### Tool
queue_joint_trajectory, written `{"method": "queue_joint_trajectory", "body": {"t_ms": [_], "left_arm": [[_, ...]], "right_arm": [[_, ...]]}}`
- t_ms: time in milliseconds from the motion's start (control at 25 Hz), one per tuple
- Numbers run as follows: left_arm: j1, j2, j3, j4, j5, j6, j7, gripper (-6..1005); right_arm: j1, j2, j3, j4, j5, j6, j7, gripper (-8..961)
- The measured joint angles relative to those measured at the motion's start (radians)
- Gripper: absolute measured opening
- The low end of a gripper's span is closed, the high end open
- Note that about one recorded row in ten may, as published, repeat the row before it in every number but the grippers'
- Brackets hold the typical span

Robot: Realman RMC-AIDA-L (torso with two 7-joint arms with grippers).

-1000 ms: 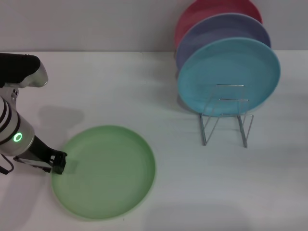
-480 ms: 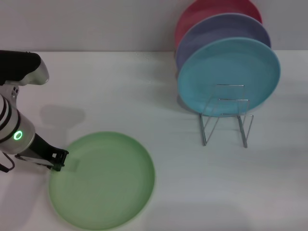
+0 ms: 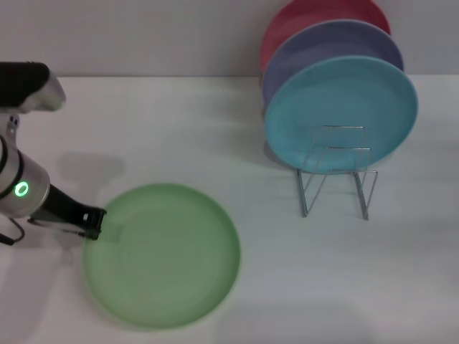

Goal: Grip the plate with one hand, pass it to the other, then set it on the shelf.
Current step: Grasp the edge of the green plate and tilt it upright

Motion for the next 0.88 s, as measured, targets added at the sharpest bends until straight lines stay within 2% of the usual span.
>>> {"method": "queue_joint_trajectory", "body": {"t_ms": [200, 280, 640, 800, 880], "left_arm": [[0.033, -0.001, -0.020, -0.046, -0.022, 0.054, 0.010, 41], [0.050, -0.002, -0.020, -0.057, -0.030, 0.121, 0.009, 36], [0.072, -0.003, -0.029, -0.057, -0.103, 0.266, 0.067, 35], [0.112, -0.002, -0.022, -0.058, -0.118, 0.398, 0.101, 35], [0.119, -0.002, -0.022, -0.059, -0.118, 0.422, 0.108, 36]], "right_arm": [[0.000, 0.001, 0.000, 0.000, 0.000, 0.002, 0.000, 639], [0.000, 0.001, 0.000, 0.000, 0.000, 0.004, 0.000, 639], [0.000, 0.002, 0.000, 0.000, 0.000, 0.014, -0.001, 640], [-0.002, 0.005, -0.004, 0.000, 0.000, 0.034, -0.005, 640], [-0.006, 0.007, -0.007, 0.000, 0.000, 0.033, -0.004, 640]]}}
